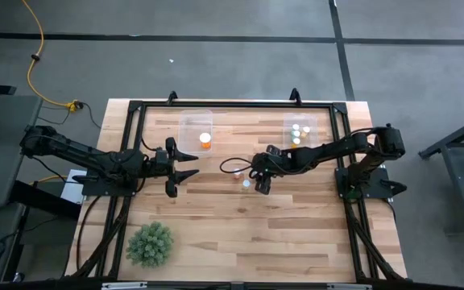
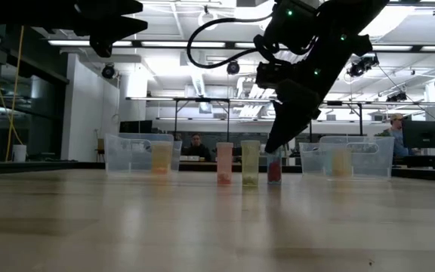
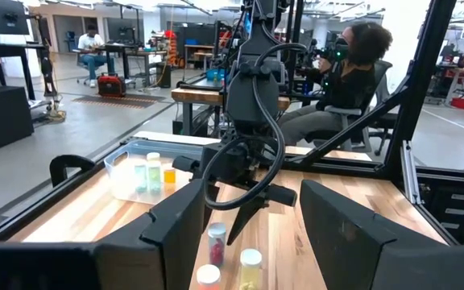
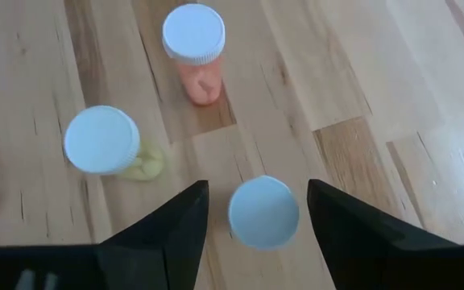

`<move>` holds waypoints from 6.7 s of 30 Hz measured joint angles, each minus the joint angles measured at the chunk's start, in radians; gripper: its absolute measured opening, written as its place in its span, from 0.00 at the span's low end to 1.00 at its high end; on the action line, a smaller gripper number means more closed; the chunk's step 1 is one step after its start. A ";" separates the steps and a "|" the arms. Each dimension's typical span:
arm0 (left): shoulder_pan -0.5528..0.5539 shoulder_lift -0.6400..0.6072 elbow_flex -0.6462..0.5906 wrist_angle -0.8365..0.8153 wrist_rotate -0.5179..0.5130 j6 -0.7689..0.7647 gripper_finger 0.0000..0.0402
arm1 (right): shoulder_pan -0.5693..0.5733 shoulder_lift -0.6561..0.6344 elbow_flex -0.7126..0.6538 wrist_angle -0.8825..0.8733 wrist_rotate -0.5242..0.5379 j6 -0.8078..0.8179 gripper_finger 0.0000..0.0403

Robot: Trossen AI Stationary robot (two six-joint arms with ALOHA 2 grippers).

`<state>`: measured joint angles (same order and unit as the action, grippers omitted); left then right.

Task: Pick and place medicine bottles into bin by pill shape (circle, oval)
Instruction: Put the blue capsule bottle into the left transparent bin, then put the yellow tablet bottle into the right transparent bin

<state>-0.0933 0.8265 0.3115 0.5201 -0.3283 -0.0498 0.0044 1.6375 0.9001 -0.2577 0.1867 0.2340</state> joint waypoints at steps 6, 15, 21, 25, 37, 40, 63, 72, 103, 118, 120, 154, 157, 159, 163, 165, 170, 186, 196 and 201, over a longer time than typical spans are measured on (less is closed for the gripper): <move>0.000 0.000 0.000 0.000 0.000 0.000 0.49 | 0.000 0.000 0.000 0.000 0.000 -0.007 0.40; 0.000 0.000 0.000 0.000 0.000 0.000 0.49 | 0.000 0.000 0.000 0.000 -0.007 -0.015 0.28; 0.000 0.000 0.000 0.000 0.000 0.000 0.49 | 0.001 -0.024 0.000 -0.043 -0.030 -0.035 0.27; 0.000 0.000 0.000 0.000 0.000 0.000 0.49 | 0.019 -0.047 0.000 -0.032 -0.021 -0.080 0.27; 0.000 0.000 0.000 -0.008 0.000 -0.001 0.49 | 0.049 -0.103 0.002 0.019 0.062 -0.171 0.27; 0.000 0.000 0.000 -0.009 -0.001 -0.003 0.49 | 0.049 -0.132 0.002 0.012 0.096 -0.165 0.27; 0.000 -0.010 0.000 0.008 -0.087 -0.045 0.49 | 0.022 -0.160 0.002 0.349 0.093 -0.319 0.27; 0.000 -0.010 0.000 0.056 -0.066 -0.053 0.49 | -0.004 -0.130 0.002 0.509 0.096 -0.316 0.27; 0.000 -0.009 0.001 0.084 0.004 -0.044 0.49 | -0.356 0.502 0.698 0.292 -0.156 -0.330 0.27; 0.000 -0.009 0.001 0.083 0.004 -0.044 0.49 | -0.365 0.568 0.711 0.245 -0.137 -0.312 0.27; 0.000 -0.009 0.001 0.083 0.004 -0.044 0.49 | -0.365 0.568 0.711 0.245 -0.137 -0.312 0.27; 0.000 -0.009 0.001 0.075 0.004 -0.046 0.49 | -0.365 0.516 0.711 0.092 -0.156 -0.388 0.37; 0.000 -0.009 0.000 0.074 0.004 -0.044 0.49 | -0.364 0.445 0.700 -0.045 -0.157 -0.421 0.37; 0.000 -0.009 0.000 0.071 0.004 -0.045 0.49 | -0.359 0.385 0.652 -0.115 -0.157 -0.423 0.37; 0.000 -0.009 0.000 0.049 0.004 -0.044 0.49 | -0.327 0.206 0.424 -0.092 -0.114 -0.393 0.37; 0.000 -0.010 0.000 0.051 0.004 -0.044 0.49 | -0.296 0.090 0.265 0.008 -0.113 -0.340 0.37; 0.001 -0.010 0.000 0.056 0.000 -0.044 0.49 | -0.155 -0.197 -0.100 0.430 -0.119 -0.258 0.37; 0.001 -0.010 0.000 0.068 0.003 -0.026 0.49 | 0.023 -0.435 -0.415 0.898 -0.118 -0.241 0.37; 0.001 -0.010 0.000 0.068 0.004 -0.026 0.49 | 0.023 -0.435 -0.415 0.898 -0.118 -0.234 0.37; 0.001 -0.010 0.000 0.068 0.003 -0.026 0.49 | 0.023 -0.435 -0.415 0.898 -0.118 -0.231 0.37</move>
<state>-0.0921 0.8169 0.3119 0.5880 -0.3248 -0.0753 0.0273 1.2026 0.4847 0.6400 0.0685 0.0032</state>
